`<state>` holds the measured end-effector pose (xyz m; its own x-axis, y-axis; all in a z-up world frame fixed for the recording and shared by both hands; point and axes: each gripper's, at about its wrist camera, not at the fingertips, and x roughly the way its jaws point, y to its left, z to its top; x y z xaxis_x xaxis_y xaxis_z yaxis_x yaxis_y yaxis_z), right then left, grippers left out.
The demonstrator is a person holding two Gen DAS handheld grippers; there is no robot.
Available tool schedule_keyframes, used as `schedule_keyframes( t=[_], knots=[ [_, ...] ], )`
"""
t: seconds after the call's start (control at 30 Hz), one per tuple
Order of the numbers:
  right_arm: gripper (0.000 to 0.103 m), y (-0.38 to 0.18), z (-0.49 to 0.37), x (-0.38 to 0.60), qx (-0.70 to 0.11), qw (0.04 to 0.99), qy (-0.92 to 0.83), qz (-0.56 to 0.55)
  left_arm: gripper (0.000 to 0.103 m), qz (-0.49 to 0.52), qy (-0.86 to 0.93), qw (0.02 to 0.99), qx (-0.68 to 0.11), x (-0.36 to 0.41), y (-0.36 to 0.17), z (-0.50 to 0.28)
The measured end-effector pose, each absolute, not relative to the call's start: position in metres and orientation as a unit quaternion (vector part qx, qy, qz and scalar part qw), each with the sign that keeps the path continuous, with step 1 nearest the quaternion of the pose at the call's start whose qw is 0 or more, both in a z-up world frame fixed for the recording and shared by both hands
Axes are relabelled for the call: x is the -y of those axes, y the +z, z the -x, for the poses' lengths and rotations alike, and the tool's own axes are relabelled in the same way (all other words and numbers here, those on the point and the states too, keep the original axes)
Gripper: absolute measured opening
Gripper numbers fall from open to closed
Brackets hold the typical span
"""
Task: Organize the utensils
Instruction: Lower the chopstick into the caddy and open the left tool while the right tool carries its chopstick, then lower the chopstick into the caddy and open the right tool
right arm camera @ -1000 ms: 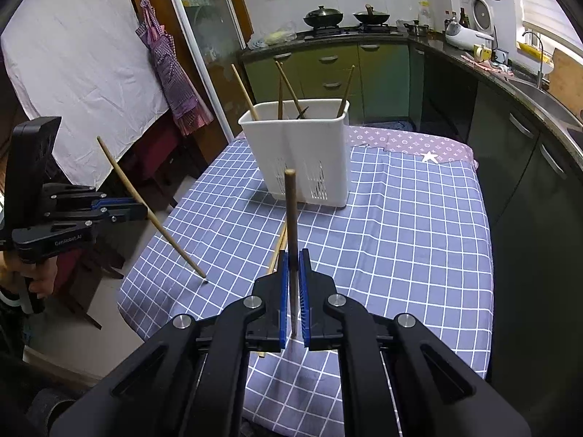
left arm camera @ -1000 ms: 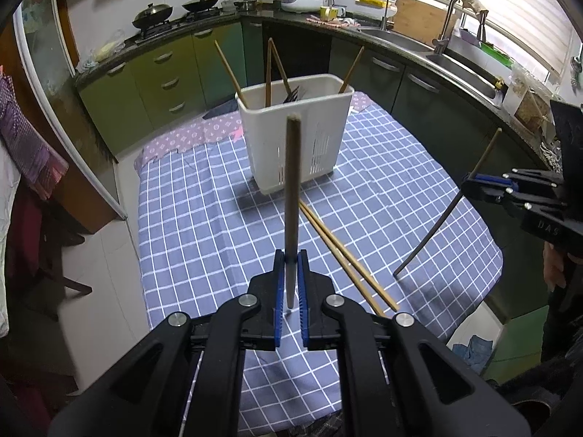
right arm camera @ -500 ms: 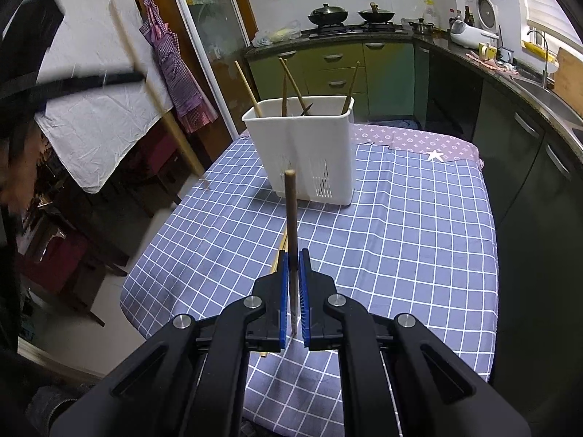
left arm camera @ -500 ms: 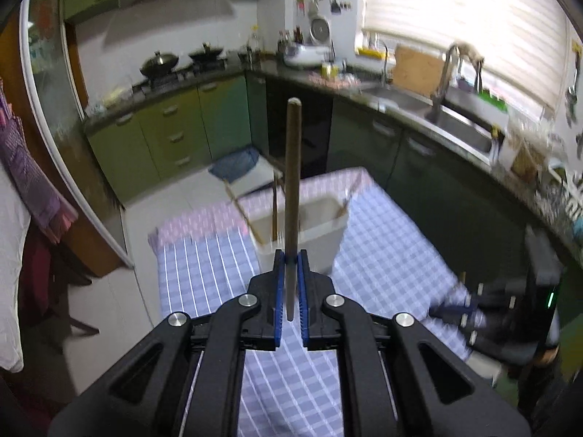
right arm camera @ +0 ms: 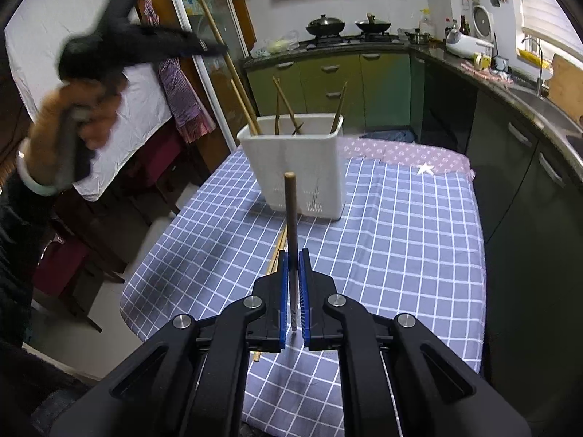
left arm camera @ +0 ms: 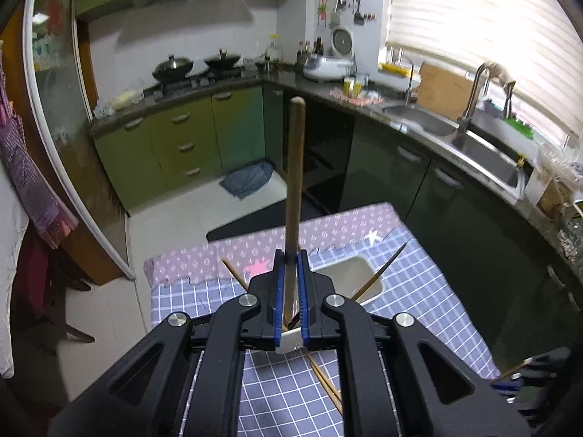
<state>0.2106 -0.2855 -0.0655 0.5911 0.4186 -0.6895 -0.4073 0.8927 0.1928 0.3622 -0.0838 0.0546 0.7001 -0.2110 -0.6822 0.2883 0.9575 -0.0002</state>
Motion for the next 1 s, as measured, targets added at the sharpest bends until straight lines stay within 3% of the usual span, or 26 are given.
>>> schedule_keyframes(
  t=[0.3, 0.43, 0.7, 1.0],
  knots=[
    [0.007, -0.014, -0.231, 0.277, -0.349, 0.912, 0.216, 0.015, 0.009, -0.063, -0.120, 0.900, -0.413, 0.080, -0.002, -0.380],
    [0.007, 0.019, -0.246, 0.270, -0.317, 0.925, 0.210, 0.013, 0.028, -0.048, -0.124, 0.904, -0.406, 0.065, 0.006, -0.366],
    [0.007, 0.085, -0.295, 0.250, -0.245, 0.949, 0.198, -0.009, 0.032, -0.047, -0.133, 0.909, -0.392, 0.038, 0.028, -0.312],
    [0.007, 0.032, -0.389, 0.221, -0.313, 0.937, 0.157, -0.005, 0.033, -0.038, -0.151, 0.880, -0.448, 0.019, 0.006, -0.268]
  ],
)
